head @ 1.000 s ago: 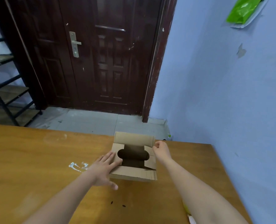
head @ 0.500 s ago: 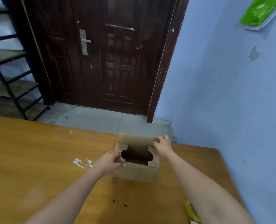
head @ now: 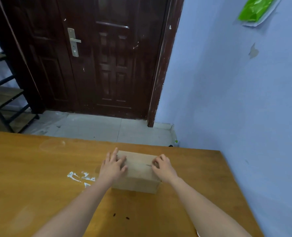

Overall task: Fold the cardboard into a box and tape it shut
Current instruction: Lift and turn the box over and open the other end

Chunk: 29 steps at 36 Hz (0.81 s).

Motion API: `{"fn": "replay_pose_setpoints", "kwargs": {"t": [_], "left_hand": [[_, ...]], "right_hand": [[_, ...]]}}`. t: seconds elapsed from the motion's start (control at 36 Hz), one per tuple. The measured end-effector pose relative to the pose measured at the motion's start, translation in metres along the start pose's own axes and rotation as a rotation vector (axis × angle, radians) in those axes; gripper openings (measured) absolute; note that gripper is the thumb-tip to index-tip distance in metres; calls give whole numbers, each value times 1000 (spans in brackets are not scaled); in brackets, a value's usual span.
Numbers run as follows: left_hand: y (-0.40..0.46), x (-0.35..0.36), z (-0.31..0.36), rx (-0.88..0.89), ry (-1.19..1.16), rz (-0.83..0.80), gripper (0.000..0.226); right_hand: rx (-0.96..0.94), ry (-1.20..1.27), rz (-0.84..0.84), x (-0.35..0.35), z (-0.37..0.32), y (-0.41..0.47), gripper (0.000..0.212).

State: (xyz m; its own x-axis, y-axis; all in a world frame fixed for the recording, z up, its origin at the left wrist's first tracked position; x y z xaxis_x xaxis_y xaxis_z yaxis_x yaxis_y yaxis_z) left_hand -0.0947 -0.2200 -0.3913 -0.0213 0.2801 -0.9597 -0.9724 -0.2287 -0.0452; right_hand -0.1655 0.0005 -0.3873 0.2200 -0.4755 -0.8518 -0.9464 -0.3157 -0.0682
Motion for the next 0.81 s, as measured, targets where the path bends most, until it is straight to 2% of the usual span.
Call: {"fn": "replay_pose_setpoints", "kwargs": {"t": [0.11, 0.19, 0.42, 0.81], "left_hand": [[-1, 12, 1, -62, -44, -106, 57], [-3, 14, 3, -72, -110, -113, 58], [-6, 7, 12, -65, -10, -132, 58], [-38, 15, 48, -28, 72, -152, 61]], "right_hand": [[-79, -151, -37, 9, 3, -11, 46], [-41, -131, -15, 17, 7, -16, 52], [63, 154, -42, 31, 8, -24, 57], [59, 43, -53, 15, 35, -56, 55]]}}
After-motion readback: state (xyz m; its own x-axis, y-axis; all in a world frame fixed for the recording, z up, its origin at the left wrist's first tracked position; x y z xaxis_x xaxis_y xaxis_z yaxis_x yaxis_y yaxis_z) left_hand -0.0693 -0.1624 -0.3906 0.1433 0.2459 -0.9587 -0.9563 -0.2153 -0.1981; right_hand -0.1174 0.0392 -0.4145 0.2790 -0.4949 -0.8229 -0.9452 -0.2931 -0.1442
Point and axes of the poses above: each hand's wrist, its own y-axis towards the middle knuckle, its own x-axis out of the palm, z = x × y, the point moved 1 cm from there along y, towards the middle knuckle, and after that the axes turned 9 degrees about z, right-handed, at the moved point
